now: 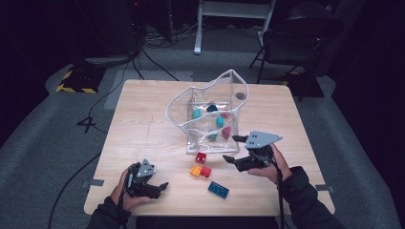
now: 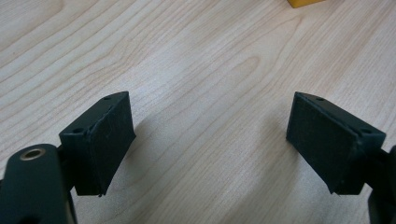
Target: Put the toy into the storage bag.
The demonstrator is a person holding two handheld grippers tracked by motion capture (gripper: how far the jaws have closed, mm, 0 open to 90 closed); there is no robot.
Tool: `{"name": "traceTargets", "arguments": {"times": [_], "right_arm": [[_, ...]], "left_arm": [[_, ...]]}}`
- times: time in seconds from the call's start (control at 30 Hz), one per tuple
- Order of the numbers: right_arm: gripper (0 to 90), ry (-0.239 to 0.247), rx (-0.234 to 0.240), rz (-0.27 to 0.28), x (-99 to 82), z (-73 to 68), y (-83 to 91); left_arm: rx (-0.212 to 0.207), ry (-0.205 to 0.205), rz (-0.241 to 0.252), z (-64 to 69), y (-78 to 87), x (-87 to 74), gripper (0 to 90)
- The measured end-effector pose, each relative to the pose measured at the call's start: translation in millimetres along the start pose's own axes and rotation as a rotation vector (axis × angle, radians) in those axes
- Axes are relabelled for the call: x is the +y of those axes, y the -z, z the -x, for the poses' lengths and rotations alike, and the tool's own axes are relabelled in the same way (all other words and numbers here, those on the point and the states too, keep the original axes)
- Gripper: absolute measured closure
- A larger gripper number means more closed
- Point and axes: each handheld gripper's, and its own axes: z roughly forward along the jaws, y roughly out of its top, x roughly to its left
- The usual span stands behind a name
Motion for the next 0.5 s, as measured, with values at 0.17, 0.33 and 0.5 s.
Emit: {"name": "traceTargets", "arguments": {"times": [0.17,0.33,0.5], "right_arm": [[24.4,-0.002,0.043,-0.021,-16.4,-14.6,-5.1],[24.4,0.006,0.090,-0.053,-30.7,-31.3,-9.4],[24.3,0.014,0.155,-0.077,-45.1,-48.6,-13.2]], "left_arm": [[0.000,0.000,0.000,0.0,0.0,0.0,15.3],[0.000,0.000,0.000,0.0,0.0,0.0,15.3],[0.000,0.000,0.000,0.0,0.0,0.0,15.3]]}}
